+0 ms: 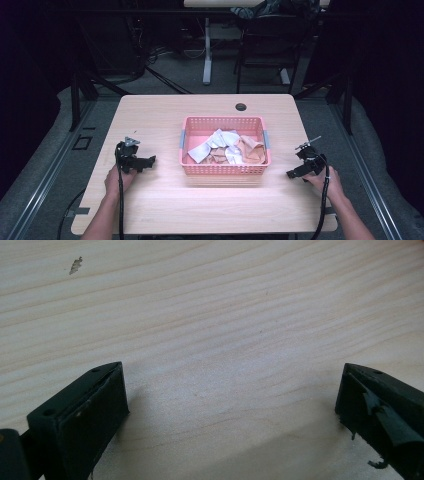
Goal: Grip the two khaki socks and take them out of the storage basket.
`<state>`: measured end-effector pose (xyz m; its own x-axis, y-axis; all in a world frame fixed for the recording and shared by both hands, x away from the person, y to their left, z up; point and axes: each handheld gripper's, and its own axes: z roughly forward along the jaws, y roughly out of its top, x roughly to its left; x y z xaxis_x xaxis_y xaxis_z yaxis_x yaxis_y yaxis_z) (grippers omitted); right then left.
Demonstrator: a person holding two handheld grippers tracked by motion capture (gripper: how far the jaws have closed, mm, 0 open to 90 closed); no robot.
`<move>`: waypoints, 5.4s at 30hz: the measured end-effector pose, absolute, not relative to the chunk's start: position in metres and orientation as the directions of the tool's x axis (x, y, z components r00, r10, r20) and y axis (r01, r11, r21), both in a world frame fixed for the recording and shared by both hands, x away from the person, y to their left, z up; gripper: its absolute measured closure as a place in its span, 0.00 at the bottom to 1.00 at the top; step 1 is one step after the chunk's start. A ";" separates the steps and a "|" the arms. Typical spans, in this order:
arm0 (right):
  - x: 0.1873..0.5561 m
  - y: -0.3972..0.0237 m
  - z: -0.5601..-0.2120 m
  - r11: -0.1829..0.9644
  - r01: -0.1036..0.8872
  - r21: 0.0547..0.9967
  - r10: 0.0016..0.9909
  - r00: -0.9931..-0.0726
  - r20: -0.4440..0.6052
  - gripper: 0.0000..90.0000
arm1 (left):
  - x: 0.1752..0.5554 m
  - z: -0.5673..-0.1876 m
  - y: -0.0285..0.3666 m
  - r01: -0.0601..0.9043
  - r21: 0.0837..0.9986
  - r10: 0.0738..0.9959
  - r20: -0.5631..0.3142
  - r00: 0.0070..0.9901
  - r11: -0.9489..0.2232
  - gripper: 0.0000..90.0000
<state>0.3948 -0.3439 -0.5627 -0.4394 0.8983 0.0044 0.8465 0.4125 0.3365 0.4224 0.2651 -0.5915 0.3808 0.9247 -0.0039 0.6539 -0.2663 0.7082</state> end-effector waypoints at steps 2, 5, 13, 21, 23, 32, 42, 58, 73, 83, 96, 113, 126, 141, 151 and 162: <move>0.395 -0.344 -0.563 0.413 0.847 0.336 0.898 -0.440 0.003 0.00 | 0.422 -0.591 0.265 0.654 0.708 0.925 -0.004 0.381 -0.267 0.00; 0.395 -0.344 -0.563 0.412 0.847 0.337 0.899 -0.439 0.003 0.00 | 0.422 -0.591 0.265 0.654 0.708 0.925 -0.004 0.381 -0.266 0.00; 0.394 -0.344 -0.563 0.406 0.847 0.345 0.901 -0.434 0.006 0.00 | 0.422 -0.591 0.265 0.654 0.708 0.925 -0.004 0.381 -0.266 0.00; 0.394 -0.344 -0.563 0.409 0.844 0.346 0.900 -0.437 0.003 0.00 | 0.422 -0.591 0.265 0.654 0.708 0.925 -0.004 0.381 -0.266 0.00; 0.394 -0.344 -0.563 0.409 0.845 0.346 0.900 -0.437 0.002 0.00 | 0.422 -0.591 0.265 0.654 0.708 0.925 -0.004 0.381 -0.266 0.00; 0.393 -0.344 -0.564 0.407 0.841 0.355 0.899 -0.438 0.005 0.00 | 0.422 -0.592 0.265 0.655 0.708 0.925 -0.005 0.379 -0.264 0.00; 0.392 -0.343 -0.565 0.391 0.843 0.370 0.907 -0.421 0.001 0.00 | 0.422 -0.591 0.265 0.654 0.708 0.925 -0.005 0.379 -0.265 0.00; 0.392 -0.344 -0.564 0.411 0.838 0.361 0.896 -0.443 0.010 0.00 | 0.422 -0.591 0.265 0.654 0.709 0.926 -0.004 0.378 -0.264 0.00; 0.394 -0.344 -0.563 0.430 0.832 0.350 0.888 -0.459 0.000 0.00 | 0.422 -0.591 0.265 0.655 0.708 0.926 -0.004 0.378 -0.264 0.00; 0.401 -0.340 -0.559 0.443 0.855 0.268 0.889 -0.458 -0.010 0.03 | 0.422 -0.591 0.265 0.655 0.708 0.926 -0.004 0.378 -0.264 0.00; 0.402 -0.328 -0.506 0.440 0.817 0.373 0.875 -0.483 0.027 0.03 | 0.422 -0.591 0.265 0.655 0.707 0.925 -0.003 0.380 -0.267 0.00; 0.417 -0.270 -0.444 0.501 0.733 0.460 0.814 -0.579 0.036 0.07 | 0.422 -0.591 0.265 0.655 0.707 0.925 -0.003 0.380 -0.267 0.00; 0.434 -0.223 -0.442 0.564 0.690 0.454 0.765 -0.643 0.027 0.15 | 0.422 -0.591 0.265 0.655 0.706 0.925 -0.003 0.380 -0.267 0.00; 0.457 -0.187 -0.472 0.573 0.728 0.376 0.780 -0.625 0.020 0.38 | 0.422 -0.591 0.265 0.655 0.707 0.925 -0.003 0.381 -0.267 0.00; 0.461 -0.189 -0.480 0.539 0.754 0.375 0.798 -0.599 0.058 0.81 | 0.422 -0.591 0.265 0.655 0.707 0.925 -0.003 0.381 -0.267 0.00; 0.455 -0.198 -0.470 0.511 0.753 0.414 0.792 -0.600 0.112 0.95 | 0.422 -0.591 0.265 0.655 0.707 0.925 -0.003 0.381 -0.268 0.00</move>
